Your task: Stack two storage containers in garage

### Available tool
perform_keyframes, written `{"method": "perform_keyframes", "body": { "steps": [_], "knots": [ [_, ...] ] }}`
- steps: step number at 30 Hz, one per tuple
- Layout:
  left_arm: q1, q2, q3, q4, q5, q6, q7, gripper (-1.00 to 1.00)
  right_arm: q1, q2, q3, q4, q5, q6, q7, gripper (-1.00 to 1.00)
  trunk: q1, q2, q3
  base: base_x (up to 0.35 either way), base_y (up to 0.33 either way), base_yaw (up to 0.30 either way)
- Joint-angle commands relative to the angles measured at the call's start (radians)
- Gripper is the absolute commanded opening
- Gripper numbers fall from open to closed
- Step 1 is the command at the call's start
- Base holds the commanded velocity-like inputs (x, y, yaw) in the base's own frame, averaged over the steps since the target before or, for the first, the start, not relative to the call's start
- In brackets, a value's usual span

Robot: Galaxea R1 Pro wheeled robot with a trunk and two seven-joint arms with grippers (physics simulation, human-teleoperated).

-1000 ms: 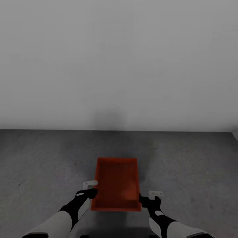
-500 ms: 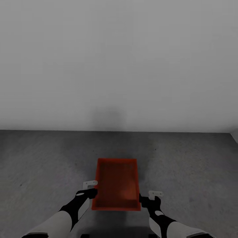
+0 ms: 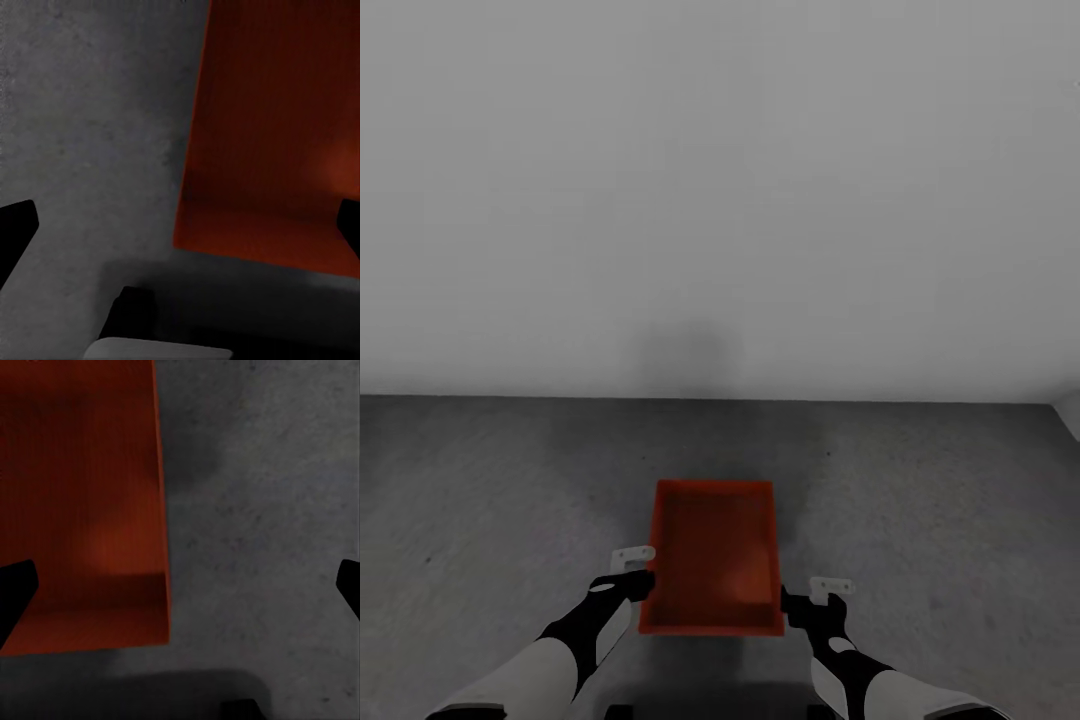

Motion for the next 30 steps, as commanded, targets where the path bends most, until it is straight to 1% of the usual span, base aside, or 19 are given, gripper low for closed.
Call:
{"method": "perform_keyframes", "body": {
  "steps": [1,30],
  "knots": [
    [0.0,0.0,0.003,-0.002,0.007,0.005,0.002,1.0,-0.001,0.0,0.009,0.001,-0.01,-0.003,-0.002,1.0,-0.004,0.007,0.003,0.0,0.0,0.0],
    [0.0,0.0,0.002,-0.002,0.007,0.005,0.003,1.0,-0.001,0.0,0.009,0.001,-0.01,-0.003,-0.002,1.0,-0.115,0.21,0.094,0.0,0.0,0.0]
  ]
}}
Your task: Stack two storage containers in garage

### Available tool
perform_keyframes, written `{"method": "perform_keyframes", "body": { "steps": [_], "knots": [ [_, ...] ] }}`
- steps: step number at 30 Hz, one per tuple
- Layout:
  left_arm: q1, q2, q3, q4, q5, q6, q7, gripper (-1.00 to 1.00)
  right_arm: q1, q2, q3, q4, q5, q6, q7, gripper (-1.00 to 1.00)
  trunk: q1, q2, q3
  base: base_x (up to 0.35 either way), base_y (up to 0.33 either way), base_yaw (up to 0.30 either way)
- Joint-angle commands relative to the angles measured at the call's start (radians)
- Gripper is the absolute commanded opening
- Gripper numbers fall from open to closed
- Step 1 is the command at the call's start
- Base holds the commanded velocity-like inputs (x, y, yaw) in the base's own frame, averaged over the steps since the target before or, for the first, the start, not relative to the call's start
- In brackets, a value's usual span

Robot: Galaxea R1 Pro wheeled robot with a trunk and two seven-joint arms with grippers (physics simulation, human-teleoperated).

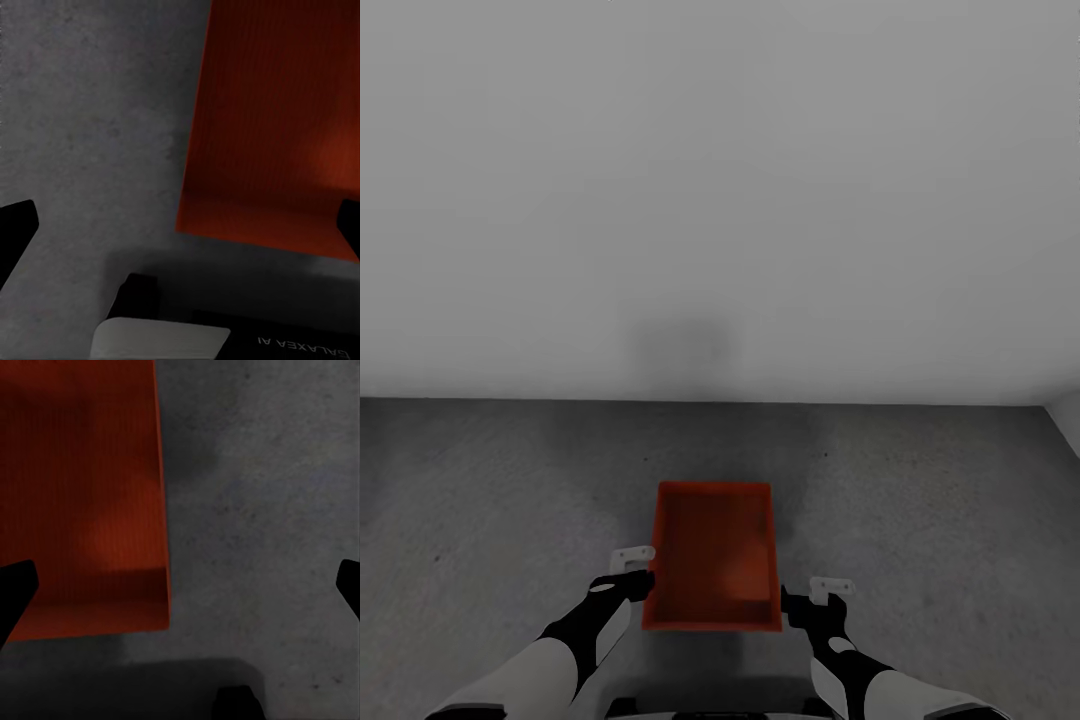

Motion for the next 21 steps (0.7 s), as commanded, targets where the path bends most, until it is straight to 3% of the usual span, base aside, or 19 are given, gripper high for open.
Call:
{"method": "perform_keyframes", "body": {
  "steps": [1,11,21],
  "knots": [
    [0.0,0.0,0.003,-0.002,0.007,0.005,0.002,1.0,-0.001,0.0,0.009,0.001,-0.01,-0.003,-0.002,1.0,-0.004,0.007,0.003,0.0,0.0,0.0],
    [0.0,-0.001,0.004,-0.004,0.007,0.005,0.002,1.0,-0.001,0.0,0.008,0.001,-0.01,-0.003,-0.002,1.0,-0.042,0.077,0.034,0.0,0.0,0.0],
    [0.0,-0.001,0.005,-0.007,0.007,0.003,0.002,1.0,-0.001,0.0,0.009,0.001,-0.01,-0.003,-0.002,1.0,-0.042,0.077,0.034,0.0,0.0,0.0]
  ]
}}
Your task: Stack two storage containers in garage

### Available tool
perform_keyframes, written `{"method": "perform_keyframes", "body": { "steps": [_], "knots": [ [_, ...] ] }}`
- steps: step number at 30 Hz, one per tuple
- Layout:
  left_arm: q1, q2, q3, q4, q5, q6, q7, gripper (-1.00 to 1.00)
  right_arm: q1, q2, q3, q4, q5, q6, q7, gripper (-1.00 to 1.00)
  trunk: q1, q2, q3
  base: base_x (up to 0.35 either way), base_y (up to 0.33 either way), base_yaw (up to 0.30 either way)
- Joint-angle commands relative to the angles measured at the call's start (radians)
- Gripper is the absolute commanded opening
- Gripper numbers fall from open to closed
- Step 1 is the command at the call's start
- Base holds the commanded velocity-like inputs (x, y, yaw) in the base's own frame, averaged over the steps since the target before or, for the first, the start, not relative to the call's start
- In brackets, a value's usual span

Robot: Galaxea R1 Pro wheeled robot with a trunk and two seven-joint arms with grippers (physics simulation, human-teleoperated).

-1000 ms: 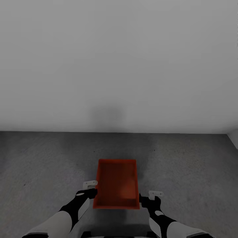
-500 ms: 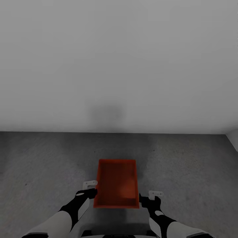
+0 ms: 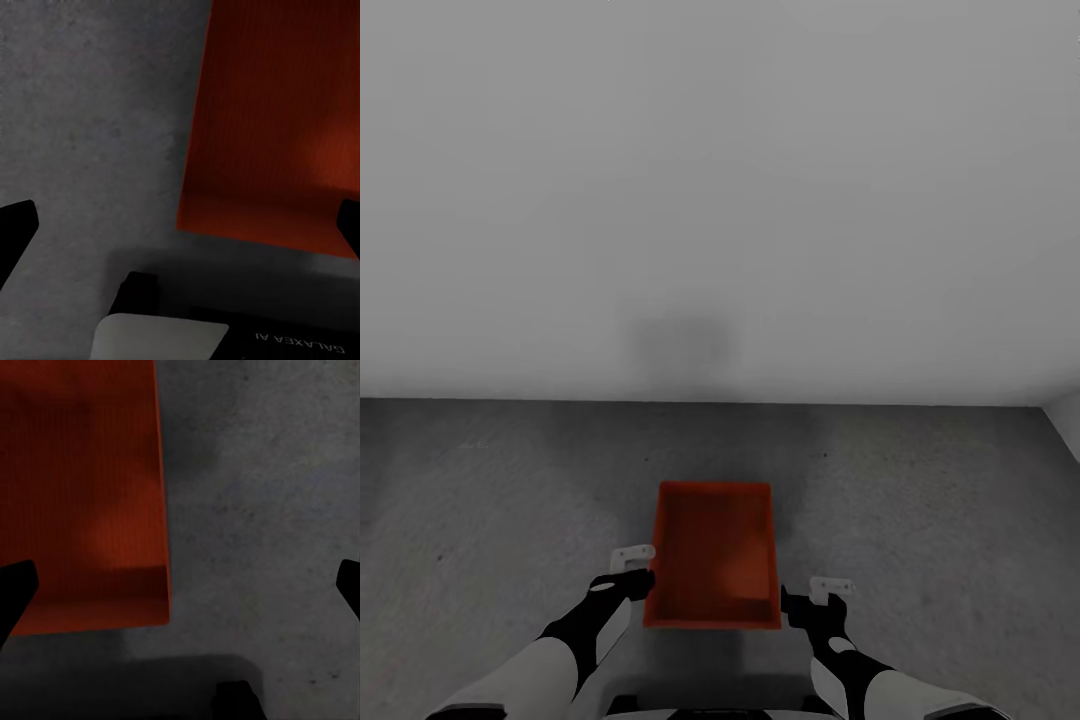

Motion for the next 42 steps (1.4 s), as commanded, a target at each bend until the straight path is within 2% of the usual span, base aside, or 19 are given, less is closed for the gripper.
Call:
{"method": "perform_keyframes", "body": {
  "steps": [1,9,17,26,42],
  "knots": [
    [0.0,0.0,0.003,-0.002,0.007,0.005,0.002,1.0,-0.001,0.0,0.009,0.001,-0.01,-0.003,-0.002,1.0,0.0,-0.001,-0.001,0.0,0.0,0.0],
    [0.0,-0.004,0.004,-0.004,0.007,0.015,0.001,1.0,-0.001,0.0,0.009,0.001,-0.01,-0.003,-0.002,1.0,0.0,-0.001,-0.001,-0.156,0.0,0.0],
    [0.0,-0.005,0.004,-0.004,0.01,0.02,0.0,1.0,-0.001,0.0,0.009,0.001,-0.01,-0.003,-0.002,1.0,0.0,-0.001,-0.001,-0.333,0.0,0.0],
    [0.0,-0.005,0.003,-0.004,0.038,0.021,0.0,1.0,-0.001,0.0,0.009,0.001,-0.01,-0.003,-0.002,1.0,0.0,-0.001,-0.001,-0.346,0.0,0.0],
    [0.0,-0.005,0.003,-0.002,0.043,0.022,0.0,1.0,-0.001,0.0,0.009,0.001,-0.01,-0.003,-0.002,1.0,0.0,-0.001,-0.001,-0.347,0.013,0.0]
  ]
}}
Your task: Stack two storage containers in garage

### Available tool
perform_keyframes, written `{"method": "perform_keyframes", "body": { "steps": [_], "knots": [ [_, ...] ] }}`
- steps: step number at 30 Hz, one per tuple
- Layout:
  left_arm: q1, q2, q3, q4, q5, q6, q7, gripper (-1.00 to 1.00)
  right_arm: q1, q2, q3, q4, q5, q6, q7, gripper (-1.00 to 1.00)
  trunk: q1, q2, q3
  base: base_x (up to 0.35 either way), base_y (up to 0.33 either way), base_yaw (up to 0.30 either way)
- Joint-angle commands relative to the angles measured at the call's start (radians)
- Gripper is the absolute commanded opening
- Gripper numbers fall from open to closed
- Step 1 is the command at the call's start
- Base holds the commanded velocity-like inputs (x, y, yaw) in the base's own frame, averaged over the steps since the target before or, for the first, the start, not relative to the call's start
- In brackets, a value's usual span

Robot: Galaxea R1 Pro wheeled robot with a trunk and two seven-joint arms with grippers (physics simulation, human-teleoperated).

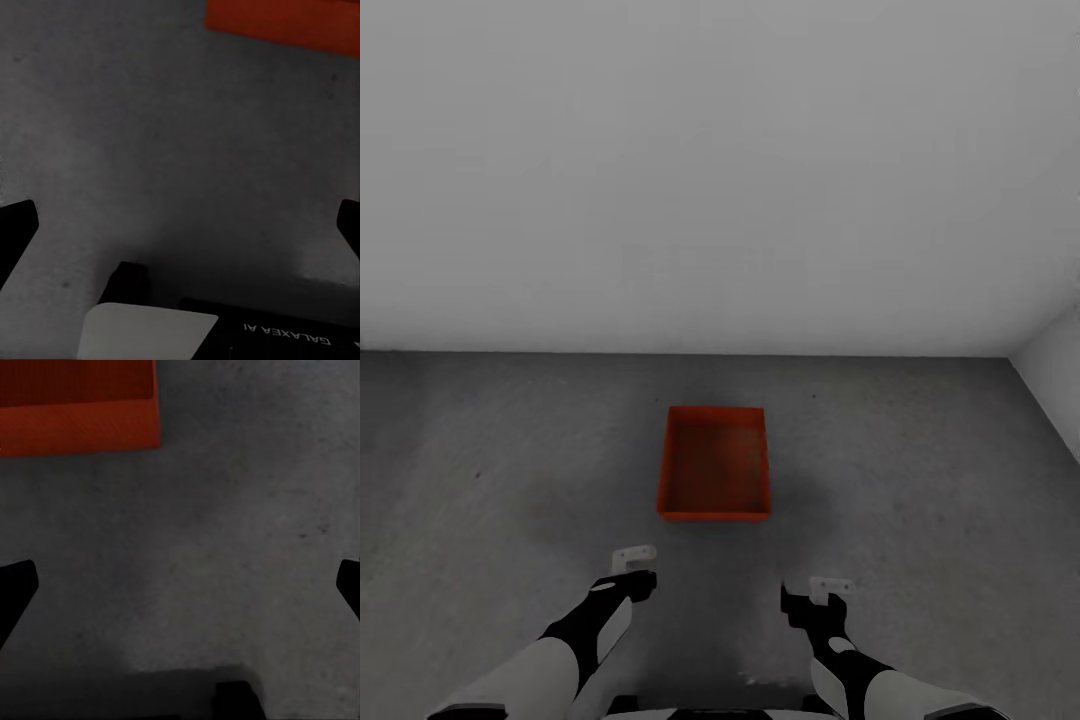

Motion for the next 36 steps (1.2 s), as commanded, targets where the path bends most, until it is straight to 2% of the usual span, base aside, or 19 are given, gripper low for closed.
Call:
{"method": "perform_keyframes", "body": {
  "steps": [1,22,36],
  "knots": [
    [0.0,0.0,0.003,-0.002,0.009,0.005,0.002,1.0,-0.001,0.0,0.009,0.001,-0.01,-0.003,-0.003,1.0,0.0,-0.001,-0.001,-0.347,0.069,0.0],
    [0.0,0.001,0.001,-0.003,0.009,0.003,0.001,1.0,-0.001,0.001,0.008,0.001,-0.01,-0.003,-0.003,1.0,0.0,-0.001,-0.001,-0.34,0.066,0.0],
    [0.0,0.014,-0.007,0.014,0.006,-0.002,0.006,1.0,-0.001,-0.007,0.008,0.001,-0.008,-0.003,-0.013,1.0,0.0,-0.001,-0.001,-0.052,0.004,0.0]
  ]
}}
